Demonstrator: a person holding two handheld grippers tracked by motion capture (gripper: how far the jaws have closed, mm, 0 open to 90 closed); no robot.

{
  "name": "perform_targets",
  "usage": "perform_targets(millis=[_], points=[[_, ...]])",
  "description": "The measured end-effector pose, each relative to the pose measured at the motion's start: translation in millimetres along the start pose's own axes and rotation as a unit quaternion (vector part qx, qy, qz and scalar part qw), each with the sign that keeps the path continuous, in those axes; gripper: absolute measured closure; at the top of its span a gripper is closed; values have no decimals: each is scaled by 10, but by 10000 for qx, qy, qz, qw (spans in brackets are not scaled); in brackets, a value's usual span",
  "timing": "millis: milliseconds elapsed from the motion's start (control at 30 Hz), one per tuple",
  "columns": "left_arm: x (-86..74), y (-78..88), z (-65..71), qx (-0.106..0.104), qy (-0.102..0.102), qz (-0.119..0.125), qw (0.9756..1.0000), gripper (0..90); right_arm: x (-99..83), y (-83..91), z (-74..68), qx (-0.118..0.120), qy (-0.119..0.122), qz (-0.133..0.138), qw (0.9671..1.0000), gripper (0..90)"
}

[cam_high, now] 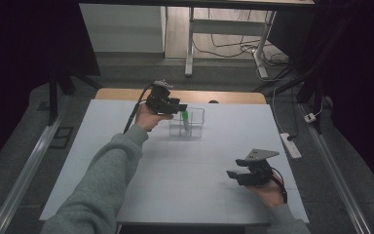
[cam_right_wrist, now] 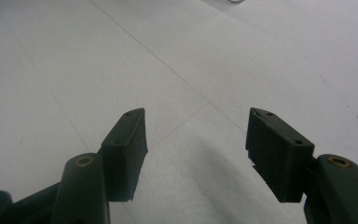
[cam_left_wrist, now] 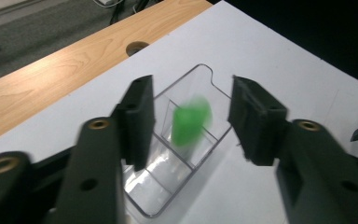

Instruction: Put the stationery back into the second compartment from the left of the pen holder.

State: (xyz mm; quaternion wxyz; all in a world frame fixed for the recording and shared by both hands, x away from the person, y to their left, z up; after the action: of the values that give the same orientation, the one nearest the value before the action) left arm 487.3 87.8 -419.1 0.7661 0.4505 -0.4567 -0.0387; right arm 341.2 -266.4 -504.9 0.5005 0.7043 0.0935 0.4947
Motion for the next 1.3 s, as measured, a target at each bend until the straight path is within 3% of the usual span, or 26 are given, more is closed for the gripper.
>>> perform_targets(millis=[267, 333, 533, 800, 1000, 1300], points=[[-129, 129, 83, 11, -283, 35, 9996, 435, -12, 10, 19, -27, -12, 25, 10000, 374], [-208, 159, 103, -1, -337, -28, 9994, 425, -14, 16, 23, -45, -25, 13, 10000, 373], [-565, 267, 182, 225, -581, -266, 9977, 407, -19, 25, 41, -54, -66, 39, 10000, 369], [-1134, 488, 205, 204, -430, -252, 9986, 402, -31, 35, 68, -62, -104, 28, 9999, 368], [-1539, 624, 199, 324, -275, -272, 9987, 402, -42, 29, 95, -85, -124, 12, 9999, 365], [-1935, 741, 339, 540, -340, -375, 9973, 397, -49, 41, 127, -107, -164, 5, 9998, 359]])
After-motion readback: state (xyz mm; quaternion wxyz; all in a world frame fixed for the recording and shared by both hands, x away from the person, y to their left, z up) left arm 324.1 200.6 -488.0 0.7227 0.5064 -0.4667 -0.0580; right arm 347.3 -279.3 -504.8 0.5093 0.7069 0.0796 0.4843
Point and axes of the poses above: each handheld gripper's, and its own axes: y roughly backward along the jaws, x roughly out of its top, z roughly to its right, the point moved 1 cm from there along -y, roughly forward along the jaws, and after that the axes turned 11 degrees about -z, right-handed, at the moved point
